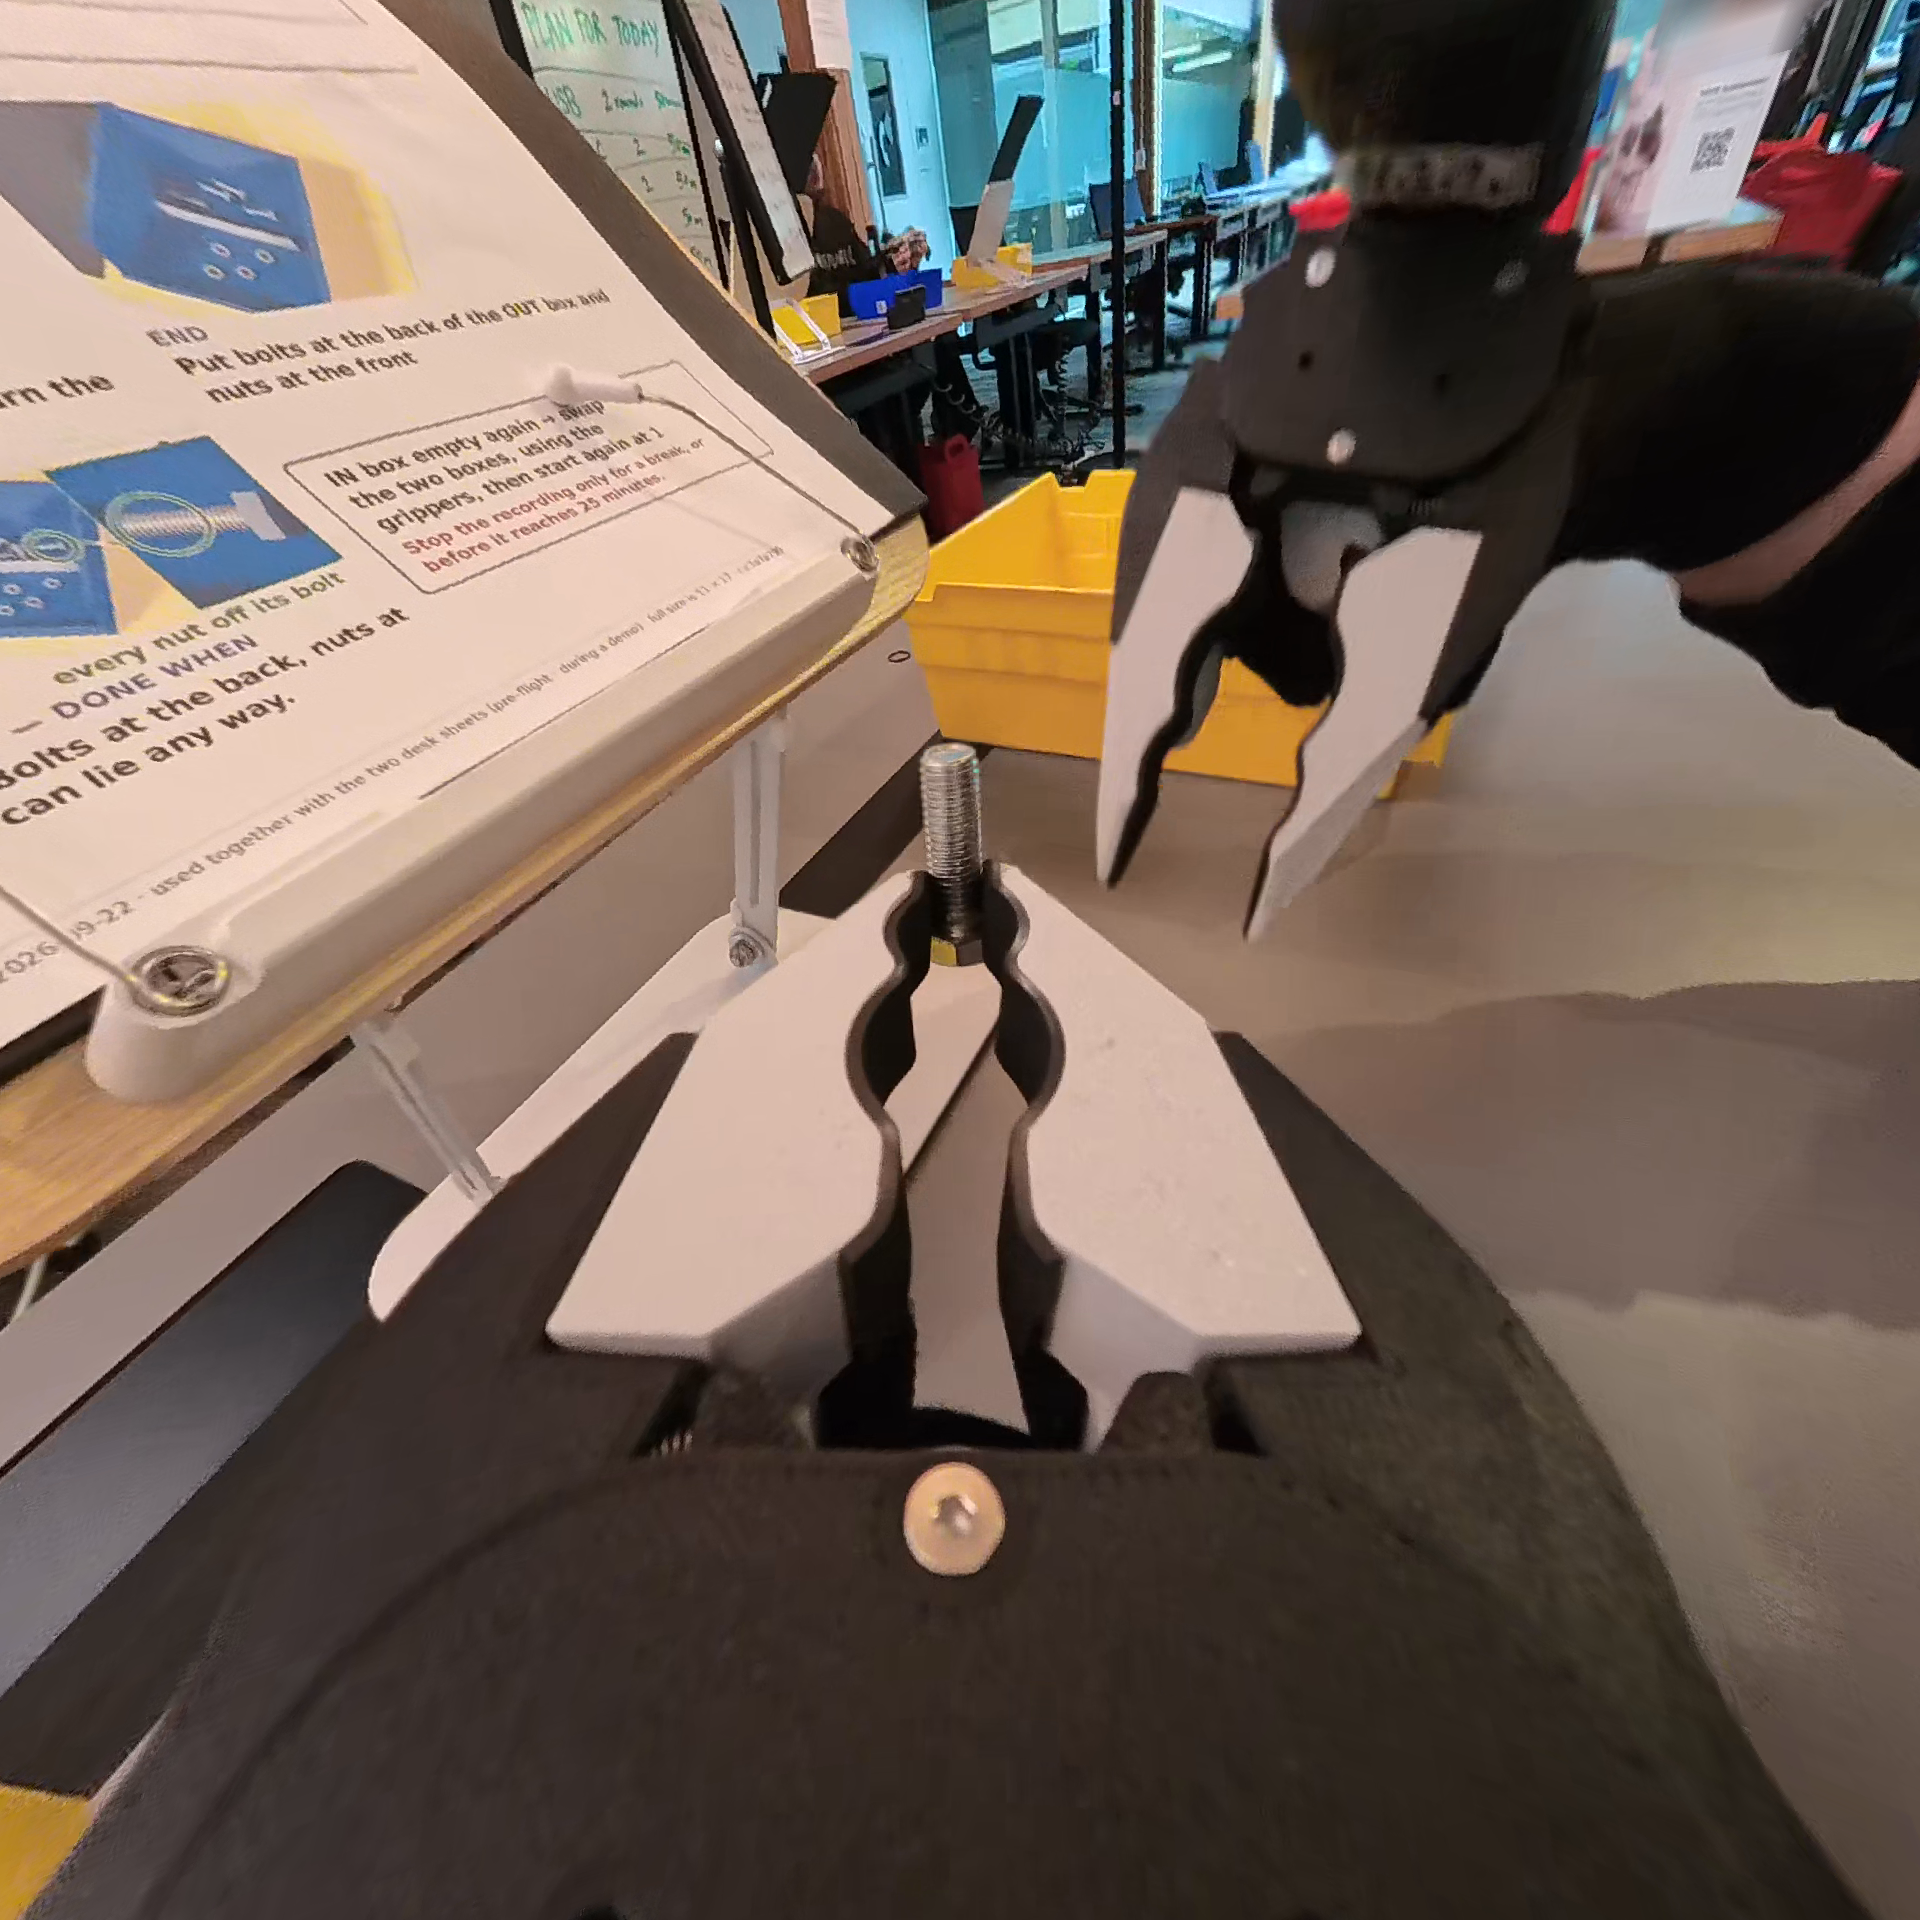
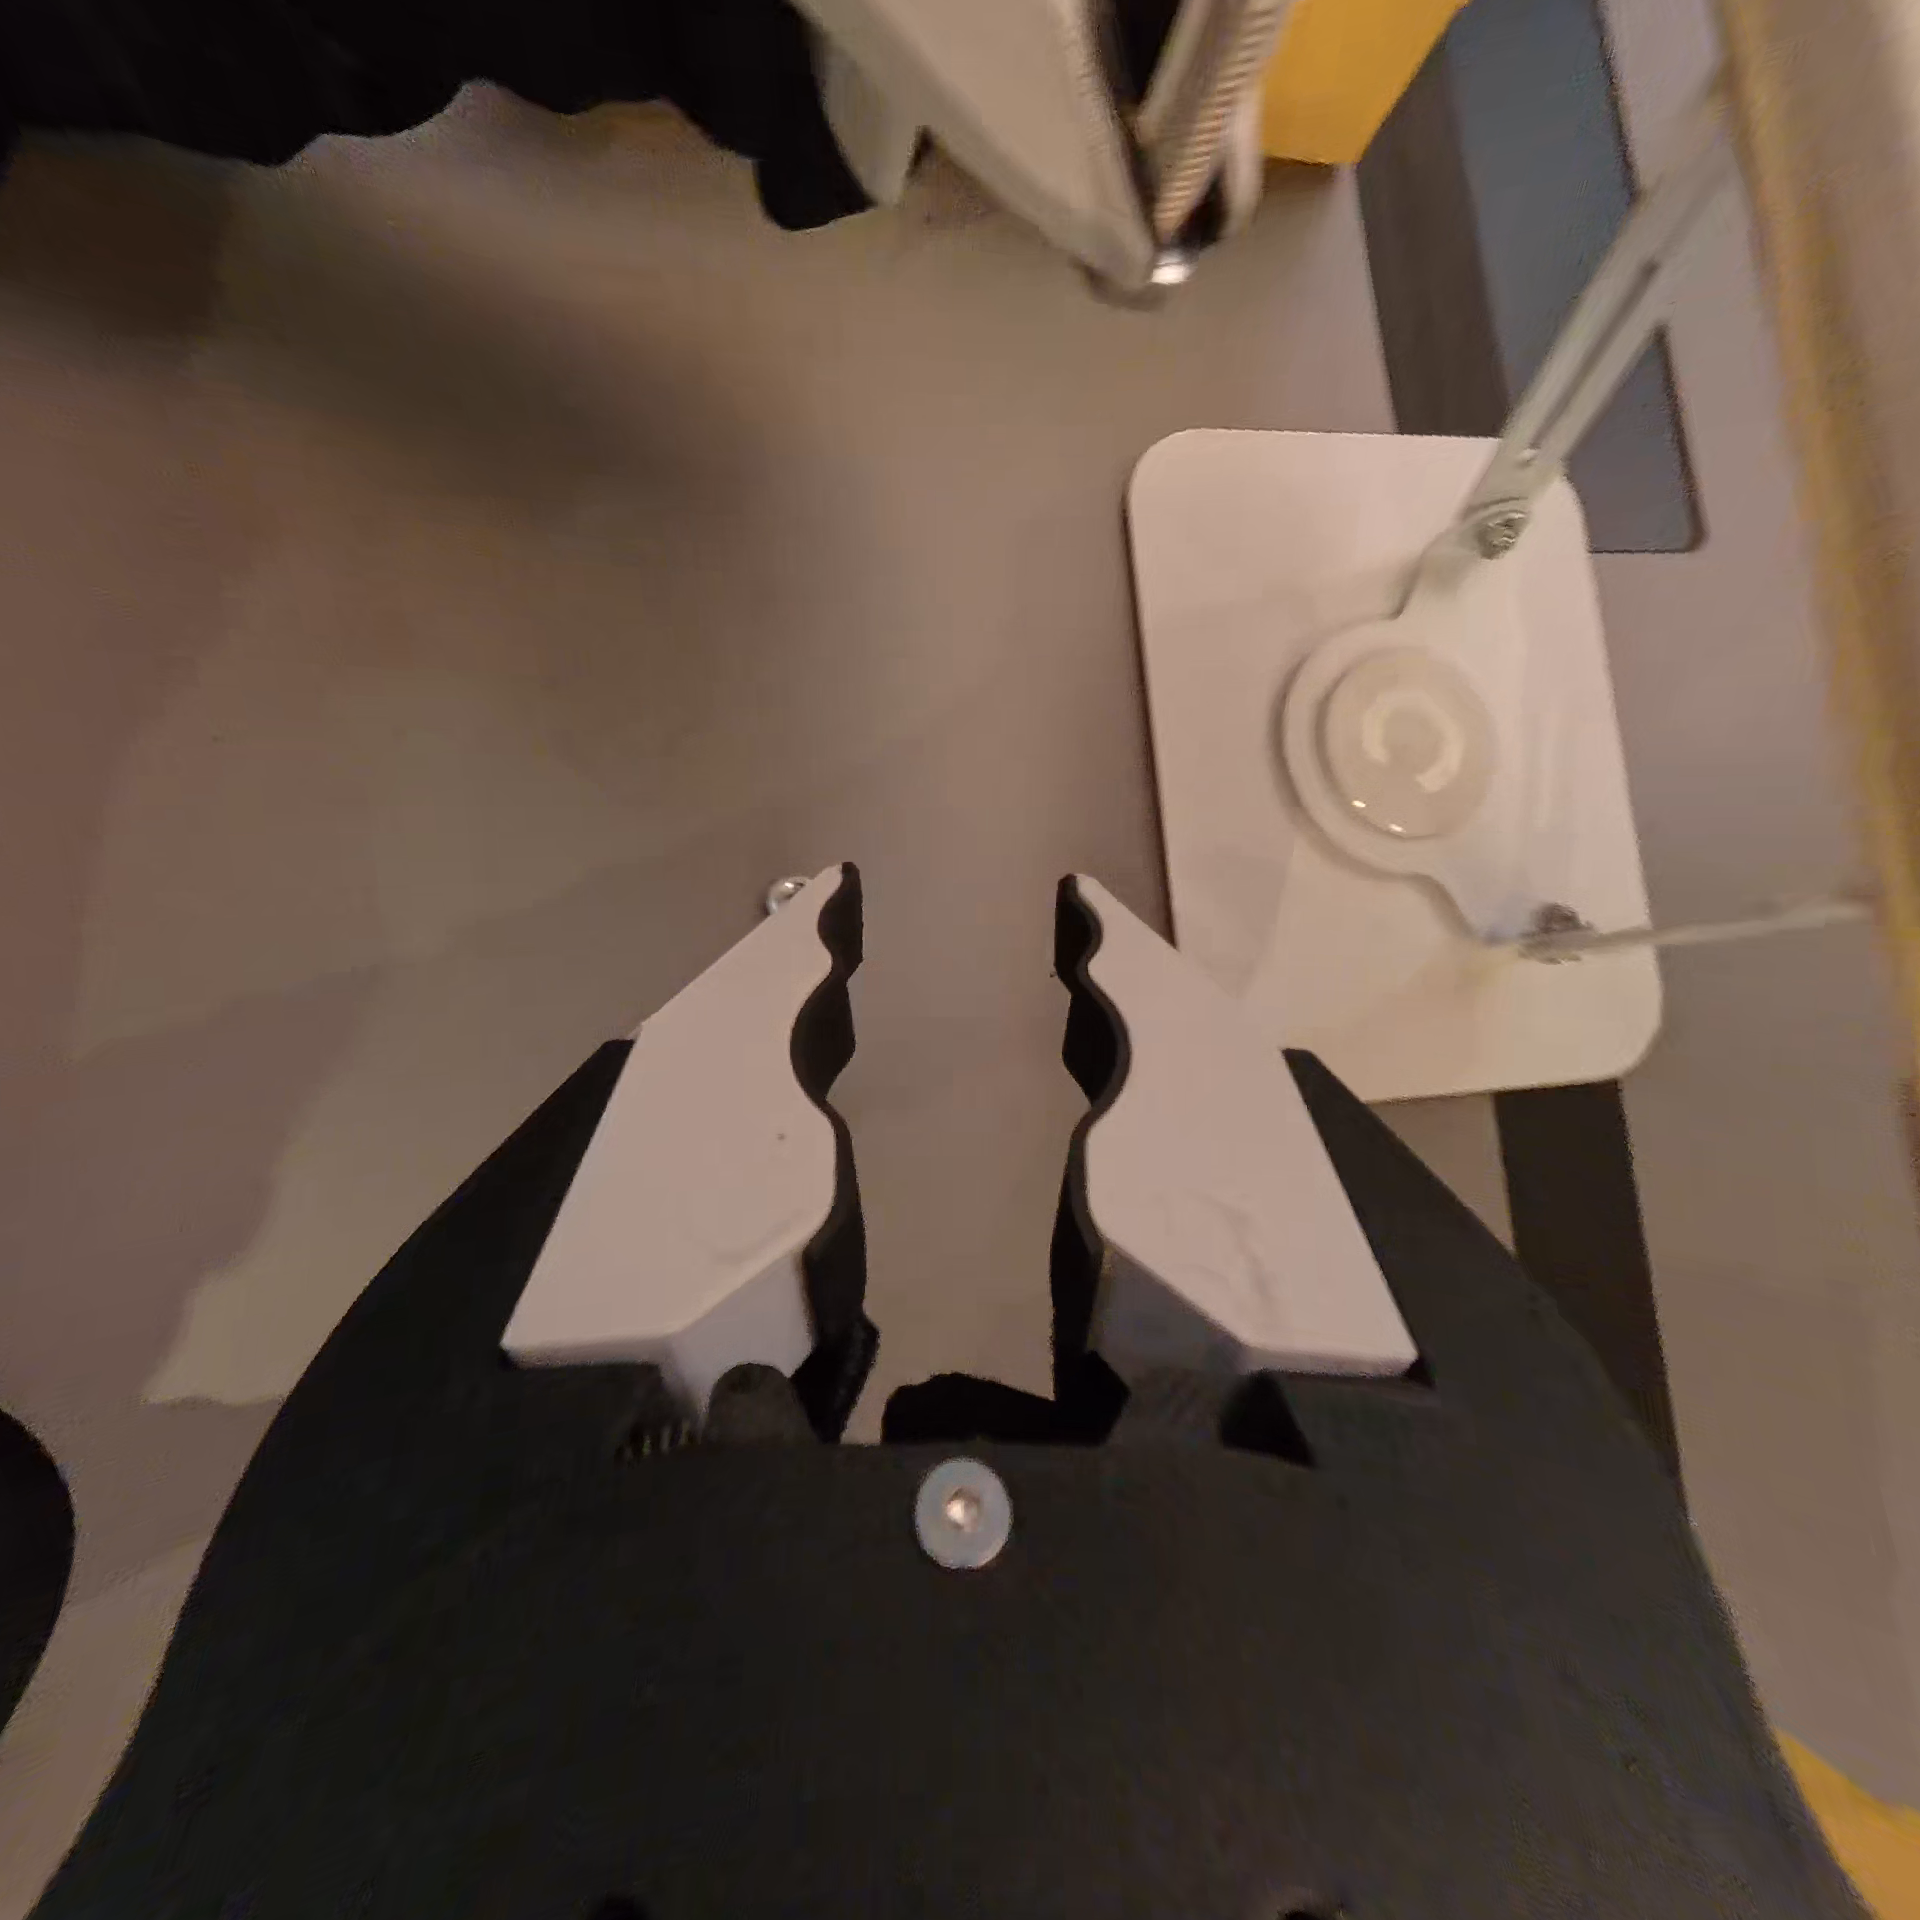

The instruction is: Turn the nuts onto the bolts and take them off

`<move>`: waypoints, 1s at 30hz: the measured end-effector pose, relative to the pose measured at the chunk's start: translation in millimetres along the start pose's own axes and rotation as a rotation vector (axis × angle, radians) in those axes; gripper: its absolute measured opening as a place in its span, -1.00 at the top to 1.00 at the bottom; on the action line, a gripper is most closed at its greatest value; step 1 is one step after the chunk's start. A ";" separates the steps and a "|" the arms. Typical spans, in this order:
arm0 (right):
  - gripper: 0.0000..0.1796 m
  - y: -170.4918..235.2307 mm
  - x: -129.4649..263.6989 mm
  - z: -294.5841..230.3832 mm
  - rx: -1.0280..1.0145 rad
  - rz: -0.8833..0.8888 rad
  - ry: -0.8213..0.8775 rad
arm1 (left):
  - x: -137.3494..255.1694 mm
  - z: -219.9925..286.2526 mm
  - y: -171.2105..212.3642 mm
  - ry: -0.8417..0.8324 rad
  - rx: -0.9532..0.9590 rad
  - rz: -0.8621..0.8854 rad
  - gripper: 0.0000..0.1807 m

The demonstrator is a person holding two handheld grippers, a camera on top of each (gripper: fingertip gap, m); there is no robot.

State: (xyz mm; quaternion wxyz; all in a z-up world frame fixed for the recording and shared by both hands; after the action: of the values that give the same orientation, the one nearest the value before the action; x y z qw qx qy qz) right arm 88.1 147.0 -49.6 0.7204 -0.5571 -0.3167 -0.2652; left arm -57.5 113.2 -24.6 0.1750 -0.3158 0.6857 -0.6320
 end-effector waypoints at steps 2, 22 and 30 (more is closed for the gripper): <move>0.61 -2.0 -12.2 -11.1 0.027 -0.030 -0.039 | 1.0 -1.5 -0.6 0.006 0.016 0.017 0.92; 0.78 30.8 -75.2 -48.1 0.032 -0.305 -0.161 | -4.9 0.9 6.5 0.024 0.008 -0.010 0.92; 0.83 31.1 -75.8 -47.1 -0.074 -0.307 -0.109 | -5.9 1.3 7.1 0.030 0.013 -0.008 0.92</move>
State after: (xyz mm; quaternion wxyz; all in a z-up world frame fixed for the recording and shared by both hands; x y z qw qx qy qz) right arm 68.6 110.9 -134.7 0.6319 -0.5419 -0.4270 -0.3532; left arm -53.8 116.1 -32.7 0.1640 -0.3080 0.6829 -0.6418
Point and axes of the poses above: each gripper's, where its closed fingertips meet, x back along the fingers, y out of its underside, z = x × y across the jaws, the point moved 6 cm from there along x, back along the fingers, and after that the axes turned 3 degrees about y, right-handed, at the moved point
